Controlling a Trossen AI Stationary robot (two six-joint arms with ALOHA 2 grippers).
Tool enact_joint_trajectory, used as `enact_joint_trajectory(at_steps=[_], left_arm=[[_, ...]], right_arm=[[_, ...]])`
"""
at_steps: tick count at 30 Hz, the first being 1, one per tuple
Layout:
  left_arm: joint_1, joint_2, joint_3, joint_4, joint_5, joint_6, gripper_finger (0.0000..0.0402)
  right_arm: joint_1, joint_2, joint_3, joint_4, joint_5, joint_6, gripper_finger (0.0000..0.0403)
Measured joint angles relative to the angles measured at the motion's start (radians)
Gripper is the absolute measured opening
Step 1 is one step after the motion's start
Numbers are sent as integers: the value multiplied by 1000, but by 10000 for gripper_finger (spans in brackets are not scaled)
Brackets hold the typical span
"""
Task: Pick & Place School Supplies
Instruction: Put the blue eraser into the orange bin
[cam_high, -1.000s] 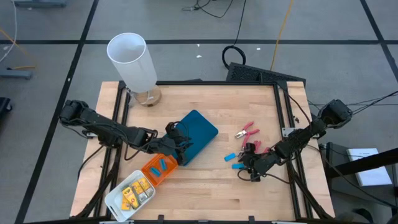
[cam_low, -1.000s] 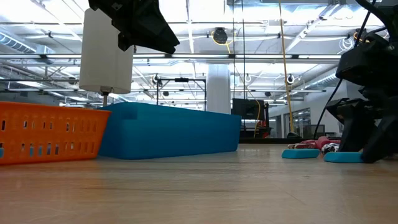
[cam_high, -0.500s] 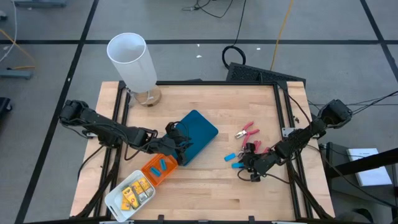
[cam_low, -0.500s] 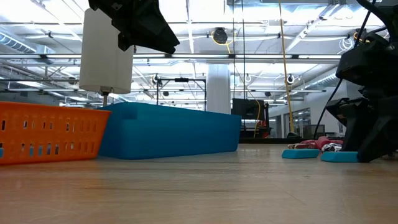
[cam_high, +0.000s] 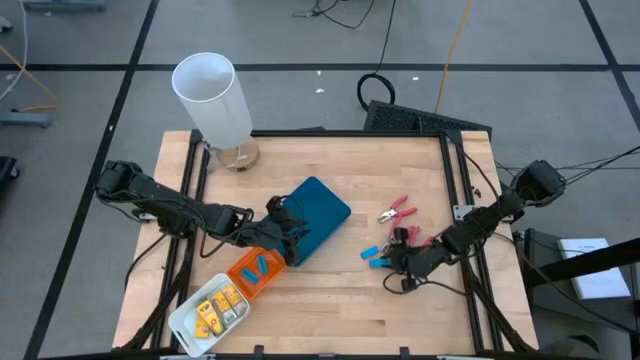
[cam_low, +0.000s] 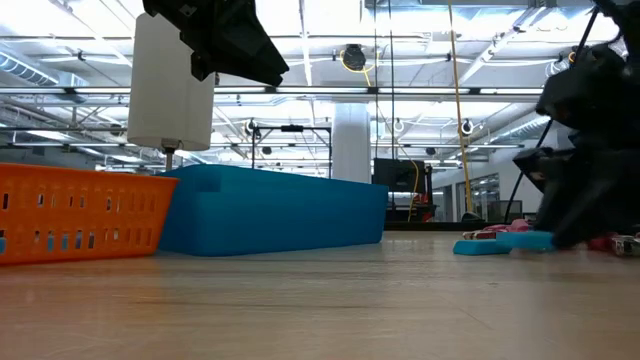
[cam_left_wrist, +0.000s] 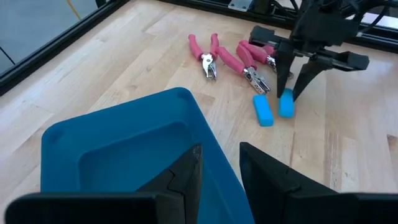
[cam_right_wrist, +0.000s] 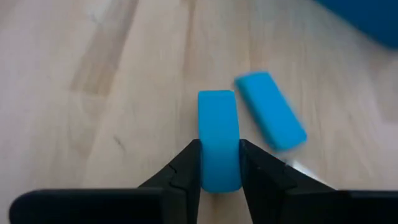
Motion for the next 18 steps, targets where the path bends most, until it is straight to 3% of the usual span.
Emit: enact_joint_trajectory(at_steps=[11,18], left_arm=[[3,0,0,30,38,-68,114],[36,55,0,60,90,-175,127]], right_arm=[[-81,-1,0,162,6,-229,86],[-126,-2,1,270,134,-403,86]])
